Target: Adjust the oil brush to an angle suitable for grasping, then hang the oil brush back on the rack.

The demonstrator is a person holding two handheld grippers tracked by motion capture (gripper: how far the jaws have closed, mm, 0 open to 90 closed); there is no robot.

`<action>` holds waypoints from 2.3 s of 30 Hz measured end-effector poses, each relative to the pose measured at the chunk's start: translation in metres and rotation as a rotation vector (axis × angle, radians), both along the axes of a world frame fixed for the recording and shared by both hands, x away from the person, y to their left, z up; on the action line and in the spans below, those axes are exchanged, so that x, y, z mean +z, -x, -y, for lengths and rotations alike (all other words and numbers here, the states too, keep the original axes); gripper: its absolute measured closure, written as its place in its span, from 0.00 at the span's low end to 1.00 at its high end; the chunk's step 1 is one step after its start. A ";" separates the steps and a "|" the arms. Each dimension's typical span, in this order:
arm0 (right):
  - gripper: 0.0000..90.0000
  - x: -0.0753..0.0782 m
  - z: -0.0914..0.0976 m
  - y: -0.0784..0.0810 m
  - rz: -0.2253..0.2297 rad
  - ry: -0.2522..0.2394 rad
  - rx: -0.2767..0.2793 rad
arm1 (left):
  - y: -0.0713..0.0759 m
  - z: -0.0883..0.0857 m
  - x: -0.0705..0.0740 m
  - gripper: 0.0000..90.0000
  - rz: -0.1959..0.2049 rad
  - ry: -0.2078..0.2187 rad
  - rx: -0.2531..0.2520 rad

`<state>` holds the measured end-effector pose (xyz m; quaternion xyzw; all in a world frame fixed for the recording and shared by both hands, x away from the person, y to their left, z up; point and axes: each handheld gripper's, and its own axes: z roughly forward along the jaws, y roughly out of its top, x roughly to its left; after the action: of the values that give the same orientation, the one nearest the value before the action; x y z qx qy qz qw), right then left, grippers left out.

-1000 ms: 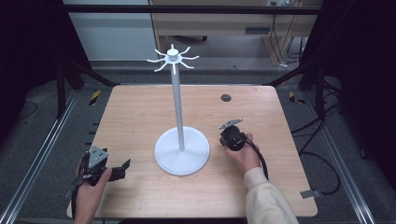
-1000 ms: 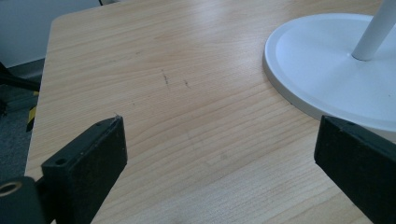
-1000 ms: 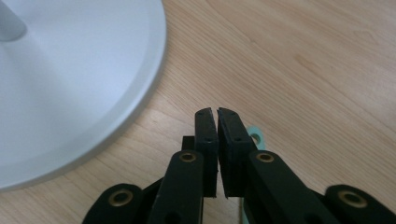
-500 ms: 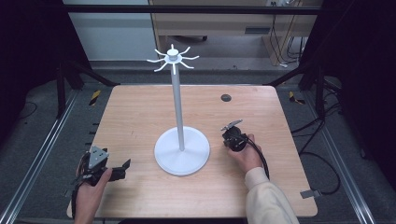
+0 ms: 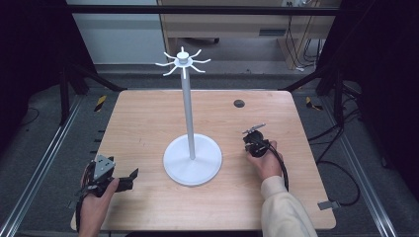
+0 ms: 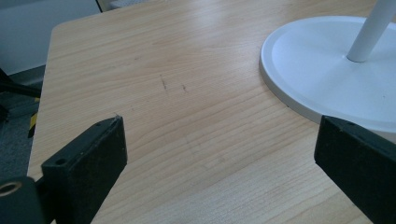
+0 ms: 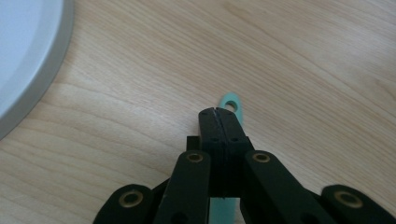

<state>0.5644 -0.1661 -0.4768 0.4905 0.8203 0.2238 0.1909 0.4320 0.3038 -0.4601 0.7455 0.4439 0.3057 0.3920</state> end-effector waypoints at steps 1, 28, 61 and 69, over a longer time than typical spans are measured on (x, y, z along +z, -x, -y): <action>1.00 0.000 0.002 0.000 0.006 0.002 -0.010 | 0.000 0.000 0.000 0.02 -0.001 0.000 0.000; 0.94 0.052 0.037 0.047 0.066 -0.096 -0.014 | -0.007 0.014 -0.007 0.03 0.006 -0.058 -0.021; 0.62 0.059 0.042 0.049 -0.097 -0.026 -0.030 | 0.004 0.011 0.000 0.02 0.031 -0.027 -0.028; 0.64 0.048 0.039 0.043 -0.134 -0.013 -0.037 | 0.004 0.010 0.001 0.02 0.037 -0.023 -0.024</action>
<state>0.5215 -0.2048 -0.4284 0.5206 0.8206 0.1921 0.1364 0.4277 0.2935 -0.4591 0.7495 0.4239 0.3199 0.3953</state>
